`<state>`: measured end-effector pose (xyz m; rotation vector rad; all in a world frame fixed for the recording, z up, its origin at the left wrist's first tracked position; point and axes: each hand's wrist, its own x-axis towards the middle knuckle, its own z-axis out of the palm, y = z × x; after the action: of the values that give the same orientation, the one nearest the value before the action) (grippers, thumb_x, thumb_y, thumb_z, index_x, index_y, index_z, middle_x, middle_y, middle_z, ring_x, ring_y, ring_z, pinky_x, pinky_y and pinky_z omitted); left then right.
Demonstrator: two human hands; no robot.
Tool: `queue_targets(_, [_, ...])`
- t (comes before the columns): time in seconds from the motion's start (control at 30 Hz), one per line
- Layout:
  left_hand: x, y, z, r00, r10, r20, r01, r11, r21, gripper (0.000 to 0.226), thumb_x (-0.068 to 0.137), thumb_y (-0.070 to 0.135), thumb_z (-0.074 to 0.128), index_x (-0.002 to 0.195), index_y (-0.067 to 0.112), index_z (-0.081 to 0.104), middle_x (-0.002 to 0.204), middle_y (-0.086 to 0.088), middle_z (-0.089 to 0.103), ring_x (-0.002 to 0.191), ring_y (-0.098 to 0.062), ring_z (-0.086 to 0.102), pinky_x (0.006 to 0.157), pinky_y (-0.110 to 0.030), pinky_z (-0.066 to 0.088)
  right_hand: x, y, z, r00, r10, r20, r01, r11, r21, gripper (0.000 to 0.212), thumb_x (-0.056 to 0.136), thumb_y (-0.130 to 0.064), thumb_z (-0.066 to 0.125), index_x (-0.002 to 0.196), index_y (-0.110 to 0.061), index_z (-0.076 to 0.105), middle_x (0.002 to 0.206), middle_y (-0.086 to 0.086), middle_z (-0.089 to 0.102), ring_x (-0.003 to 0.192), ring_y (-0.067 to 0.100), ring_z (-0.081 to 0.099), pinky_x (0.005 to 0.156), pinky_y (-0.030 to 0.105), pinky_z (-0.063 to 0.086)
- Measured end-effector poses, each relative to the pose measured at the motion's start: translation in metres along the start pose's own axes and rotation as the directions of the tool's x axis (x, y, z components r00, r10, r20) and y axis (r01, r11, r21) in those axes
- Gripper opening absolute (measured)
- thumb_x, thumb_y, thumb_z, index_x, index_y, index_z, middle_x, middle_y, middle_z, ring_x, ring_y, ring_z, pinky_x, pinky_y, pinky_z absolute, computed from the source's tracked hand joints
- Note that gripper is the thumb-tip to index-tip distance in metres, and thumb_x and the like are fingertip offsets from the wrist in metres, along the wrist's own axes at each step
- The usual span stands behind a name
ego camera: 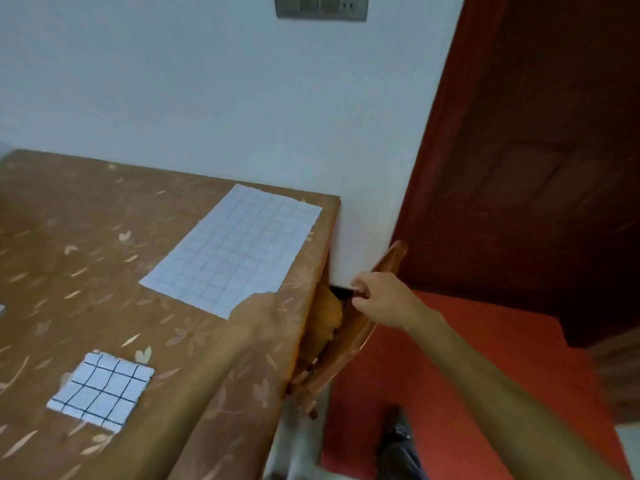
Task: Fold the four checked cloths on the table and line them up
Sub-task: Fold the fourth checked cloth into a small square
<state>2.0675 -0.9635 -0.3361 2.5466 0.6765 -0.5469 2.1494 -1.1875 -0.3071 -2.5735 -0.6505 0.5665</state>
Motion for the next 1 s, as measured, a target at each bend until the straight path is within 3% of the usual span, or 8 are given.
queue_targets(0.1, [0.016,0.022,-0.004,0.996,-0.087,-0.001,0.087,0.996,0.008,0.025,0.098,0.024,0.054,0.119,0.017,0.066,0.118,-0.003,0.065,0.11,-0.022,0.061,0.099,-0.034,0.049,0.03,0.021,-0.027,0.997,-0.075,0.036,0.075,0.997,-0.014,0.033,0.089,-0.018,0.056,0.118,-0.005,0.062,0.115,0.011,0.067,0.103,0.025,0.063,0.091,0.041,0.052])
queue_targets(0.23, [0.028,0.048,-0.004,0.99,-0.139,-0.035,0.141,0.989,0.054,0.029,0.097,0.037,0.051,0.118,0.021,0.063,0.112,0.001,0.067,0.101,-0.019,0.063,0.088,-0.034,0.054,0.069,0.044,-0.059,0.978,-0.163,0.128,0.166,0.986,-0.018,0.041,0.091,-0.022,0.057,0.132,-0.017,0.056,0.128,0.004,0.062,0.112,0.02,0.06,0.097,0.037,0.049])
queue_targets(0.33, [0.035,0.063,0.0,0.977,-0.201,-0.065,0.201,0.979,-0.006,0.037,0.093,0.05,0.051,0.12,0.027,0.061,0.118,0.001,0.066,0.107,-0.02,0.06,0.091,-0.035,0.051,0.098,0.057,-0.072,0.959,-0.215,0.182,0.227,0.972,-0.052,0.043,0.091,-0.024,0.054,0.134,-0.02,0.055,0.127,0.003,0.062,0.106,0.019,0.061,0.092,0.037,0.052])
queue_targets(0.47, [0.042,0.072,0.003,0.965,-0.253,-0.068,0.252,0.967,-0.03,0.04,0.091,0.049,0.056,0.123,0.025,0.062,0.123,-0.001,0.066,0.112,-0.021,0.059,0.093,-0.036,0.05,0.131,0.063,-0.078,0.925,-0.291,0.246,0.315,0.947,-0.065,0.045,0.093,-0.023,0.054,0.137,-0.019,0.053,0.132,0.002,0.059,0.113,0.019,0.058,0.092,0.031,0.049])
queue_targets(0.57, [0.051,0.069,0.002,0.953,-0.286,-0.101,0.284,0.958,-0.037,0.038,0.092,0.045,0.057,0.123,0.024,0.062,0.122,-0.001,0.067,0.112,-0.02,0.06,0.089,-0.033,0.05,0.156,0.059,-0.076,0.903,-0.329,0.276,0.359,0.931,-0.066,0.042,0.092,-0.023,0.056,0.134,-0.019,0.055,0.128,0.001,0.061,0.112,0.019,0.059,0.094,0.035,0.051])
queue_targets(0.77, [0.078,0.05,0.002,0.924,-0.357,-0.137,0.347,0.934,-0.089,0.036,0.094,0.041,0.058,0.125,0.023,0.06,0.121,0.001,0.067,0.113,-0.017,0.06,0.083,-0.029,0.048,0.208,0.042,-0.063,0.849,-0.405,0.34,0.451,0.89,-0.068,0.019,0.088,-0.017,0.057,0.105,-0.014,0.063,0.102,0.006,0.069,0.092,0.023,0.066,0.082,0.045,0.057])
queue_targets(0.9, [0.109,0.032,0.008,0.901,-0.389,-0.194,0.36,0.917,-0.171,0.033,0.095,0.036,0.058,0.126,0.024,0.06,0.119,0.002,0.067,0.11,-0.015,0.06,0.088,-0.033,0.052,0.251,0.029,-0.048,0.819,-0.422,0.389,0.487,0.87,-0.083,0.031,0.09,-0.018,0.056,0.122,-0.019,0.06,0.111,0.001,0.067,0.093,0.02,0.066,0.083,0.04,0.057])
queue_targets(1.0, [0.136,0.022,0.023,0.879,-0.413,-0.237,0.36,0.902,-0.239,0.032,0.096,0.036,0.06,0.127,0.026,0.06,0.127,0.001,0.062,0.118,-0.017,0.056,0.092,-0.033,0.05,0.279,0.022,-0.035,0.789,-0.424,0.444,0.511,0.855,-0.091,0.029,0.092,-0.017,0.055,0.12,-0.02,0.06,0.114,0.002,0.066,0.096,0.019,0.066,0.084,0.04,0.057])
